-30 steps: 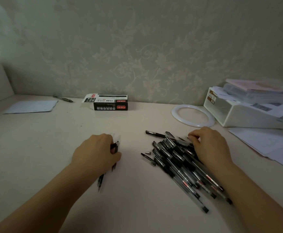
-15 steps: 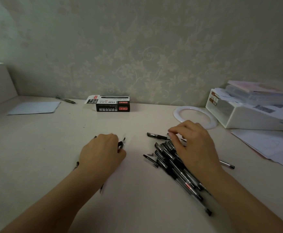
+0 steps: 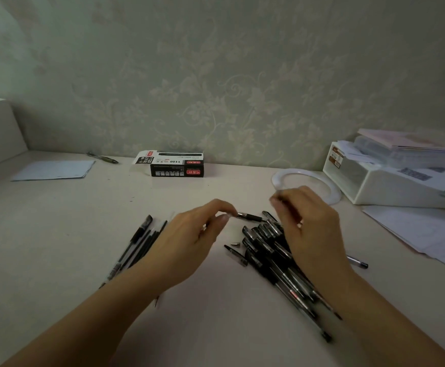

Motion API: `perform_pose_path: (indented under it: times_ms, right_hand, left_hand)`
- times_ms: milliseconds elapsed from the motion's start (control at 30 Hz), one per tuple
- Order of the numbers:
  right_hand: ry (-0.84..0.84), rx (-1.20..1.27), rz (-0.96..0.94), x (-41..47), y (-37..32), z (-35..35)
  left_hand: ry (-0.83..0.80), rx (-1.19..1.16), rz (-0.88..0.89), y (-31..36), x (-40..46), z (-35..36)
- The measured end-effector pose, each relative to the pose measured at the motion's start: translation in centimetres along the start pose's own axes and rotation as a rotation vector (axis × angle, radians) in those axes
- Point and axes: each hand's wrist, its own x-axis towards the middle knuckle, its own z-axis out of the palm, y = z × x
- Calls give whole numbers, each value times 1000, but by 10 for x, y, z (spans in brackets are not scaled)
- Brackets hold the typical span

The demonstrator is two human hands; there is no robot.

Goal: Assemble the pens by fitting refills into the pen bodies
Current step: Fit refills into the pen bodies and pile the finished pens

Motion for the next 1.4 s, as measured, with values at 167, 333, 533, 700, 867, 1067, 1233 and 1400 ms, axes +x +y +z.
perform_pose_path:
  times_ms: [167, 333, 533, 700, 867, 1067, 1233, 1400]
  right_hand:
    - [-33, 827, 574, 1, -10, 3]
    - [-138, 1012, 697, -2, -13, 7]
    - [-174, 1005, 702, -3, -11, 11]
    - [-308, 730, 487, -8, -14, 15]
    - [-427, 312, 327, -14, -16, 21]
    - [-377, -109, 97, -10, -7, 25]
    - [-477, -324, -24, -6, -10, 34]
    - [-534, -379, -46, -5, -10, 36]
  left_hand:
    - [-86, -148, -104, -3, 0, 4]
    - [-107, -212, -81, -3, 1, 4]
    - [-118, -240, -56, -4, 1, 5]
    - [-129, -235, -39, -3, 0, 8]
    - [-71, -308, -72, -6, 0, 7]
    - [-36, -286, -84, -8, 2, 5]
    - [-47, -235, -104, -9, 2, 6]
    - [-26, -237, -122, -11, 2, 7]
